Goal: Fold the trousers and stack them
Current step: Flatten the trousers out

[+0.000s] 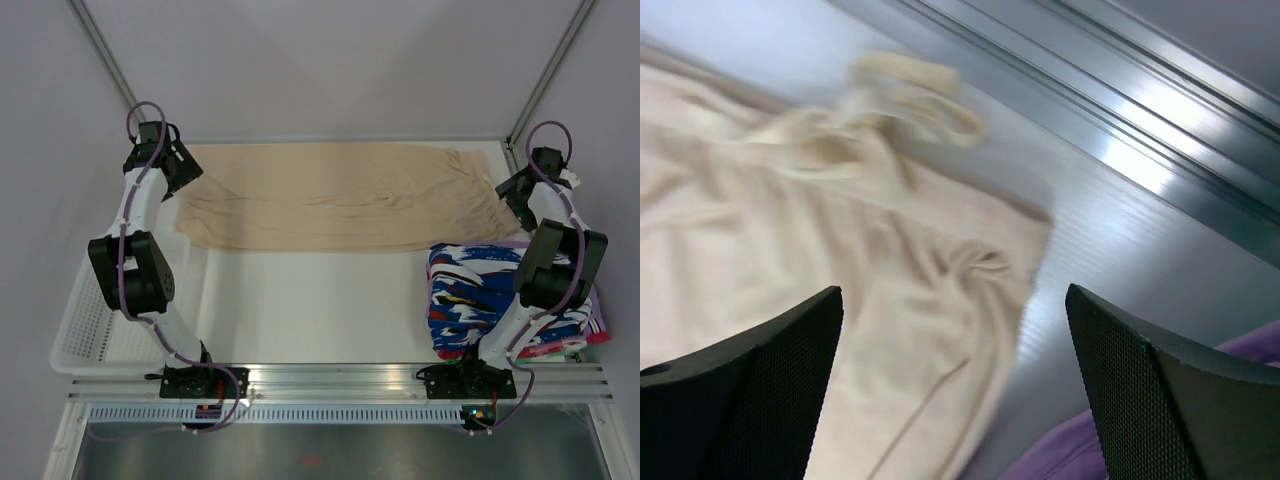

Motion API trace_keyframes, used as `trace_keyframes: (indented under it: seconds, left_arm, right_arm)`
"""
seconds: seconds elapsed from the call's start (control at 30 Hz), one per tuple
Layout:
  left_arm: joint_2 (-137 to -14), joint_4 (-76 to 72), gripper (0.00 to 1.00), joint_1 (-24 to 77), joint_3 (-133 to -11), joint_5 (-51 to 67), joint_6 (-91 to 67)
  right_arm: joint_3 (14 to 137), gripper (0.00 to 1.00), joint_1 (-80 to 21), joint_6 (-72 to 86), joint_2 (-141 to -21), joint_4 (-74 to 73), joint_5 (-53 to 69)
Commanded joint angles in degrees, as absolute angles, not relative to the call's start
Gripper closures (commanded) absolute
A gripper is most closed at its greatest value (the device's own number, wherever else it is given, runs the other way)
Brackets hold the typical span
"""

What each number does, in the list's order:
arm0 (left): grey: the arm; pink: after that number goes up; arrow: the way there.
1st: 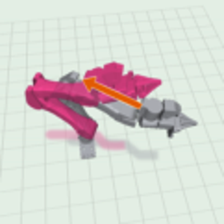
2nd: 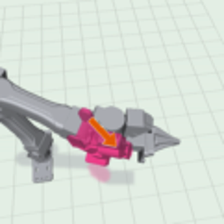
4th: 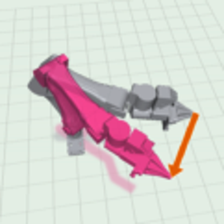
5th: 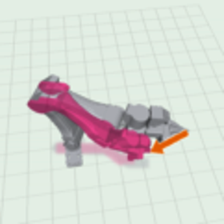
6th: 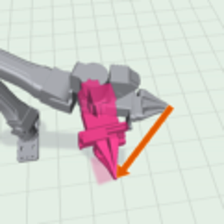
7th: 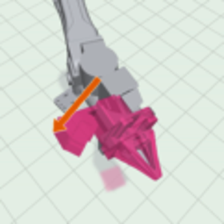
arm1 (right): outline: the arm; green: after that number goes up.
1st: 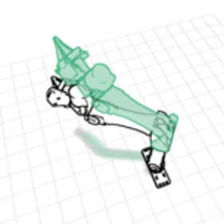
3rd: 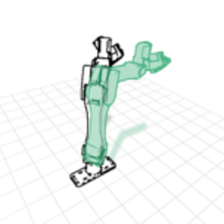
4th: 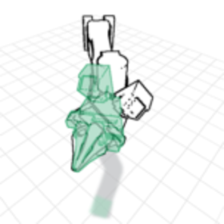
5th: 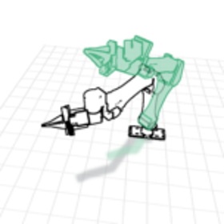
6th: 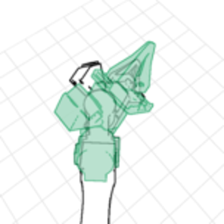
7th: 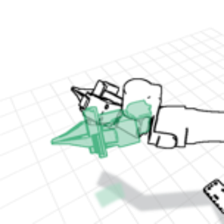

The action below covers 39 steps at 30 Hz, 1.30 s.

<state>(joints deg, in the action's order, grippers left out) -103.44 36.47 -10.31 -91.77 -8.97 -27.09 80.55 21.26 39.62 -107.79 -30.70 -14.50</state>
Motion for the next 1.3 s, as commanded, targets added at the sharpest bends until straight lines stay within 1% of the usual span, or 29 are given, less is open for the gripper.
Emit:
trace_keyframes:
  seconds: [0.0, 0.2, 0.3, 0.43, 0.73, 0.83, 0.9, 1.0, 1.13, 1.27]
  left_arm:
    - [-98.54, 36.48, 0.14, -8.09, -91.41, -11.6, -29.97]
    - [-98.61, 38.23, 0.14, -5.29, -89.92, -11.69, -32.78]
    - [-99.49, 39.81, 0.14, -2.48, -89.3, -13.96, -34.8]
    - [-99.67, 43.33, 0.14, -1.84, -88.77, -16.7, -36.39]
    - [-92.29, 41.23, 0.14, -1.41, -83.78, -15.38, -27.96]
    - [-87.9, 35.61, 0.11, -1.23, -79.56, -12.4, -26.37]
    - [-85.53, 32.01, 0.0, -1.23, -77.88, -10.65, -25.67]
    - [-85.25, 31.81, 0.0, -1.32, -77.6, -8.88, -23.82]
    - [-86.04, 34.8, 0.0, -1.23, -79.36, -4.93, -23.81]
    - [-86.13, 38.84, 0.0, -1.23, -78.49, -7.99, -26.36]
  right_arm:
    - [78.15, 0.02, 20.66, 40.34, -101.44, -18.57, -8.19]
    - [76.12, 0.02, 19.69, 40.78, -99.41, -15.38, -5.19]
    - [75.06, 0.02, 19.42, 40.96, -98.26, -14.33, -4.57]
    - [74.18, 0.02, 18.81, 40.78, -97.91, -13.27, -2.64]
    - [76.9, 0.02, 15.56, 38.85, -100.02, -12.92, -1.06]
    - [78.74, 0.02, 14.24, 36.66, -100.46, -12.57, -0.44]
    - [80.15, 0.02, 13.19, 35.08, -100.63, -13.18, -0.26]
    - [81.38, 0.02, 12.66, 33.14, -100.81, -14.15, 1.49]
    - [79.81, 0.02, 12.39, 31.99, -99.14, -13.36, 0.97]
    - [79.19, 0.02, 12.13, 33.66, -98.35, -12.57, 2.28]
